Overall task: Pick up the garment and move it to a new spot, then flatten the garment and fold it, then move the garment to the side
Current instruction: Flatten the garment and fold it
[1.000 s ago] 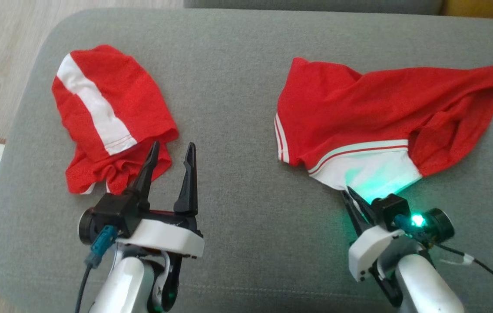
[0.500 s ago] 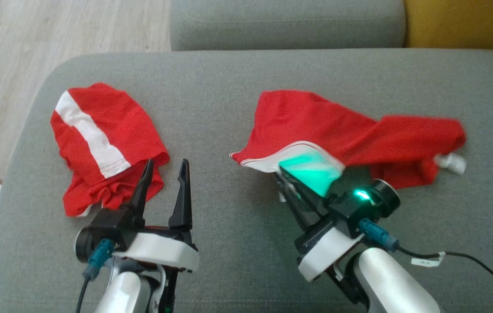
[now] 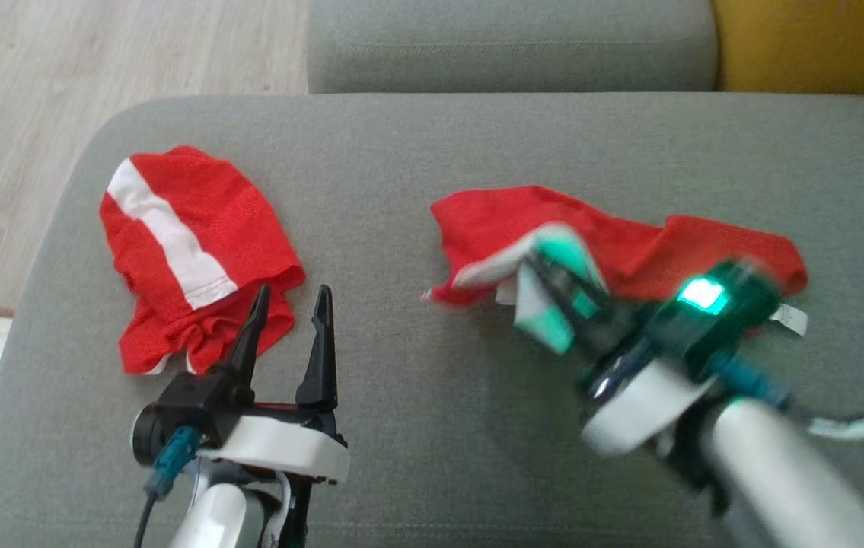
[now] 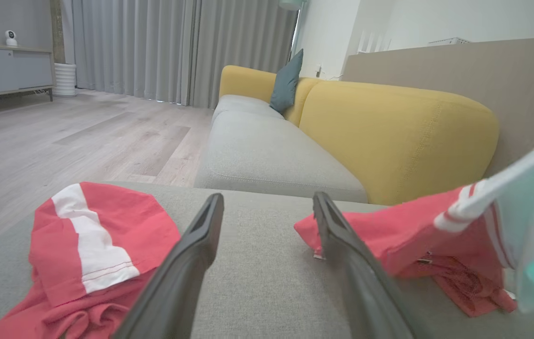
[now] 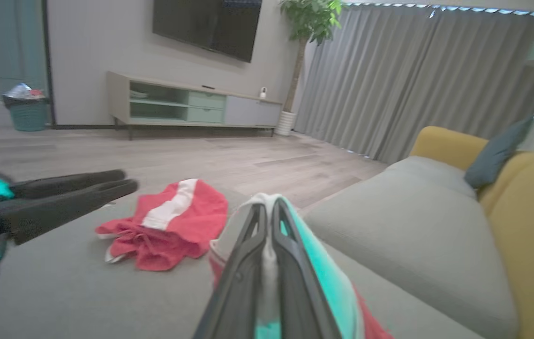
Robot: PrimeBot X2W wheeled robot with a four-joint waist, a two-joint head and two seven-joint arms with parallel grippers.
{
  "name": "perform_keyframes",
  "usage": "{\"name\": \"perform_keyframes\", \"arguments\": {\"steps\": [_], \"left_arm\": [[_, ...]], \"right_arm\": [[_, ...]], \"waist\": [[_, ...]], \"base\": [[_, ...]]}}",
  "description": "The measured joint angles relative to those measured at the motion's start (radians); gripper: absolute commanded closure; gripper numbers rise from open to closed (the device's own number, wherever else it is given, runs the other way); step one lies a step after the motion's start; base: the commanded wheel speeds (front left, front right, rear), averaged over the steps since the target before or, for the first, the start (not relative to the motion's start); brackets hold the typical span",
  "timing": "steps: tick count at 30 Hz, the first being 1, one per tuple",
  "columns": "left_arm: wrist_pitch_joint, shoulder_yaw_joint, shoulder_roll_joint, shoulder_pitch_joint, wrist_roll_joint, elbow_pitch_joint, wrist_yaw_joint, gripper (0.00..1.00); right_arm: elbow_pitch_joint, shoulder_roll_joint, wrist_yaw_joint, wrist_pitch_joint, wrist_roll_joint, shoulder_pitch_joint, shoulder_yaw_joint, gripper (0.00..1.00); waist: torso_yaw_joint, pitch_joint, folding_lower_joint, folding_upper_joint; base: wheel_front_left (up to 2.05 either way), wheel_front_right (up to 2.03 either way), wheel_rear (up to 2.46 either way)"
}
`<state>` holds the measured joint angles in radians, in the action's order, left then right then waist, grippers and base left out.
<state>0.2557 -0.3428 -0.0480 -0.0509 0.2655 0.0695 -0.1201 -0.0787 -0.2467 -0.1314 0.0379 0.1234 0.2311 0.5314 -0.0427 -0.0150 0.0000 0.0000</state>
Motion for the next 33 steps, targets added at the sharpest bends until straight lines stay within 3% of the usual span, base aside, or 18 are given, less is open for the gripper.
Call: {"name": "perform_keyframes", "arguments": {"steps": [4, 9, 16, 22, 23, 24, 25, 28, 33], "left_arm": [[0.000, -0.007, 0.000, -0.007, 0.000, -0.004, 0.000, 0.00], [0.000, -0.039, 0.000, -0.052, 0.012, -0.009, 0.002, 0.00], [0.000, -0.092, 0.000, -0.122, 0.049, -0.010, 0.005, 0.00], [0.000, -0.134, 0.001, -0.180, 0.073, -0.015, 0.005, 0.00], [0.000, -0.138, 0.001, -0.185, 0.073, -0.018, 0.004, 0.00], [0.000, -0.138, 0.001, -0.187, 0.075, -0.019, 0.004, 0.00], [0.000, -0.138, 0.002, -0.187, 0.081, -0.019, 0.000, 0.00], [0.000, -0.138, 0.002, -0.187, 0.082, -0.020, -0.008, 0.00], [0.000, -0.133, 0.002, -0.188, 0.082, -0.020, -0.013, 0.00]], "right_arm": [[0.007, -0.053, 0.000, 0.043, 0.035, 0.161, -0.073, 1.00], [0.109, -0.176, 0.000, 0.079, 0.081, 0.430, -0.065, 1.00], [0.407, -0.326, 0.000, 0.072, 0.107, 0.783, 0.058, 1.00], [0.733, -0.370, 0.000, 0.008, 0.081, 1.017, 0.151, 1.00], [0.784, -0.368, 0.000, -0.010, 0.064, 1.041, 0.156, 0.51], [0.835, -0.361, 0.000, -0.023, 0.052, 1.063, 0.156, 0.51], [0.885, -0.351, 0.000, -0.025, 0.046, 1.082, 0.158, 0.00], [0.991, -0.304, 0.000, -0.035, 0.028, 1.108, 0.187, 0.00], [1.067, -0.227, 0.000, -0.065, 0.031, 1.112, 0.237, 0.00]], "waist": [[-0.022, -0.032, 0.0000, 0.0000], [-0.066, -0.089, 0.0000, 0.0000], [-0.165, -0.175, 0.0000, 0.0000], [-0.265, -0.247, 0.0000, 0.0000], [-0.280, -0.258, 0.0001, 0.0000], [-0.293, -0.270, 0.0001, 0.0000], [-0.305, -0.281, 0.0001, 0.0000], [-0.325, -0.310, 0.0001, 0.0000], [-0.310, -0.320, 0.0001, 0.0000]], "base": [[0.00, 0.00, 0.00], [0.00, 0.00, 0.00], [0.00, 0.00, 0.00], [0.00, 0.00, 0.00], [0.00, 0.00, 0.00], [0.00, 0.00, 0.00], [0.00, 0.00, 0.00], [0.00, 0.00, 0.00], [0.00, 0.00, 0.00]]}}
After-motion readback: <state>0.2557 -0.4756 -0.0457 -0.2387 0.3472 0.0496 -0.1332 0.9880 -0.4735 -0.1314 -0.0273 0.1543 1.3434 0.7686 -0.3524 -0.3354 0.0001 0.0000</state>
